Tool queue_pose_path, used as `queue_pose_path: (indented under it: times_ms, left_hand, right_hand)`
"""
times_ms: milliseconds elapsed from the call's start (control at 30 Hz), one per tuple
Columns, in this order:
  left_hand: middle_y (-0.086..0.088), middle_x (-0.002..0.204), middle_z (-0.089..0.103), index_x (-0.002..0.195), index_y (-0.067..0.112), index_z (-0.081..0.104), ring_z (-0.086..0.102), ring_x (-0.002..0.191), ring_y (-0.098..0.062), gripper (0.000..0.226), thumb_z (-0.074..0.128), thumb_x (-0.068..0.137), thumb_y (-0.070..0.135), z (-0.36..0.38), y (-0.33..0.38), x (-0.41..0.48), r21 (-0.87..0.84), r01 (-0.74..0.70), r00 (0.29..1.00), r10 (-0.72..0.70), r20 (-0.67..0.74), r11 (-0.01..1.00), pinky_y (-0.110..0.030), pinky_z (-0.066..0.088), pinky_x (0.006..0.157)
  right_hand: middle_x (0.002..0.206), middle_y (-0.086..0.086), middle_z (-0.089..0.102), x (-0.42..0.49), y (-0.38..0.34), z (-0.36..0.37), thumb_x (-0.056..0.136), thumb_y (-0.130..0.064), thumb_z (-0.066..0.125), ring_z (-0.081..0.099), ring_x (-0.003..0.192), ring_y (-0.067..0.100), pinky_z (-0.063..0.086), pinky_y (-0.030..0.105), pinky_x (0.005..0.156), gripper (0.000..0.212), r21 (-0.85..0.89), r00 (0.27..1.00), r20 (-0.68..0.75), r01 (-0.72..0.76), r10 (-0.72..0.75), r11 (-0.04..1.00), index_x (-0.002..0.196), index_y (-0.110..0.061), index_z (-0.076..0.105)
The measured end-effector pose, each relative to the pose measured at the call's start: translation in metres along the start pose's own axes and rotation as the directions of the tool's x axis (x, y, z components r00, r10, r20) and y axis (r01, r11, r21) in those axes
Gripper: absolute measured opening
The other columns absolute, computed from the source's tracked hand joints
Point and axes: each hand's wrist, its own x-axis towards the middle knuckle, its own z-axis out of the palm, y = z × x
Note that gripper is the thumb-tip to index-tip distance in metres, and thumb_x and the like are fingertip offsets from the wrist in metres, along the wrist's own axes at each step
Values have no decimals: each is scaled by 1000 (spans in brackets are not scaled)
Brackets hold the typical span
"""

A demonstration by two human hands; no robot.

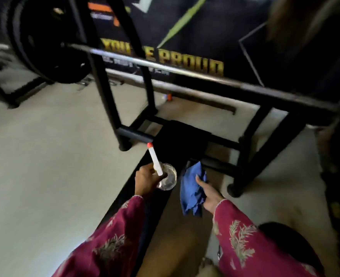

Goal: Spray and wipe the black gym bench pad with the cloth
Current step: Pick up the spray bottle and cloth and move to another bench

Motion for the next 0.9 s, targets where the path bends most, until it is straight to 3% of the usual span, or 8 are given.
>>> queue_pose_path:
  times_ms: [200, 300, 400, 500, 600, 700, 833, 900]
  left_hand:
    - [-6, 75, 65, 91, 5, 70, 60, 72, -17, 26, 81, 69, 14, 110, 64, -45, -5, -183, 929, 175, 327, 983, -14, 37, 50]
    - [-12, 78, 69, 84, 2, 69, 61, 70, -19, 21, 80, 69, 12, 163, 90, -83, -11, -253, 862, 231, 452, 967, -29, 47, 63]
    - [-18, 83, 71, 88, -1, 70, 64, 75, -23, 25, 80, 70, 13, 209, 110, -123, 7, -278, 811, 231, 538, 961, -32, 47, 66]
    - [-18, 88, 70, 94, -2, 70, 65, 82, -25, 28, 79, 70, 10, 246, 123, -161, 18, -287, 793, 227, 565, 958, -28, 45, 69]
    - [-16, 87, 69, 94, 0, 69, 62, 82, -24, 28, 78, 69, 8, 285, 127, -194, 29, -263, 799, 201, 566, 964, -24, 38, 66]
    - [-14, 87, 68, 97, 1, 68, 63, 87, -28, 29, 77, 71, 9, 322, 122, -205, 61, -241, 810, 166, 562, 969, -23, 36, 66]
    - [-15, 97, 70, 106, 6, 66, 63, 91, -29, 34, 76, 74, 13, 372, 104, -203, 90, -252, 832, 168, 529, 964, -24, 40, 71]
    - [-14, 96, 70, 107, 5, 65, 63, 89, -28, 36, 76, 74, 10, 399, 89, -195, 102, -276, 825, 181, 536, 956, -20, 38, 68]
  right_hand:
    - [105, 15, 68, -43, 35, -143, 51, -48, 82, 64, 97, 31, 48, 45, 93, 73, 211, 941, -334, 133, -56, 968, 108, -6, 65]
    - [97, 13, 66, -91, 40, -191, 80, -40, 68, 62, 94, 29, 50, 40, 87, 37, 289, 915, -401, 171, -43, 942, 100, -9, 63]
    - [115, 15, 62, -115, 56, -244, 82, -45, 63, 58, 106, 33, 44, 46, 97, 50, 335, 863, -505, 178, 17, 925, 116, -9, 59]
    - [128, 16, 55, -127, 81, -297, 80, -42, 65, 52, 115, 34, 41, 46, 100, 63, 401, 841, -539, 222, 33, 889, 131, -8, 49]
    - [123, 17, 55, -154, 83, -329, 88, -24, 59, 50, 118, 35, 46, 37, 85, 47, 475, 834, -548, 245, 66, 845, 126, 3, 49]
    - [123, 18, 56, -145, 94, -369, 89, -27, 59, 51, 117, 35, 44, 38, 90, 45, 544, 860, -500, 224, 98, 809, 124, -1, 52]
    - [123, 8, 60, -79, 120, -409, 43, -61, 84, 56, 111, 27, 42, 43, 100, 94, 487, 864, -501, 231, 53, 842, 118, -10, 59]
    - [118, 3, 60, -50, 128, -420, 41, -52, 88, 56, 109, 23, 43, 41, 99, 87, 440, 857, -510, 191, 69, 878, 112, -8, 61]
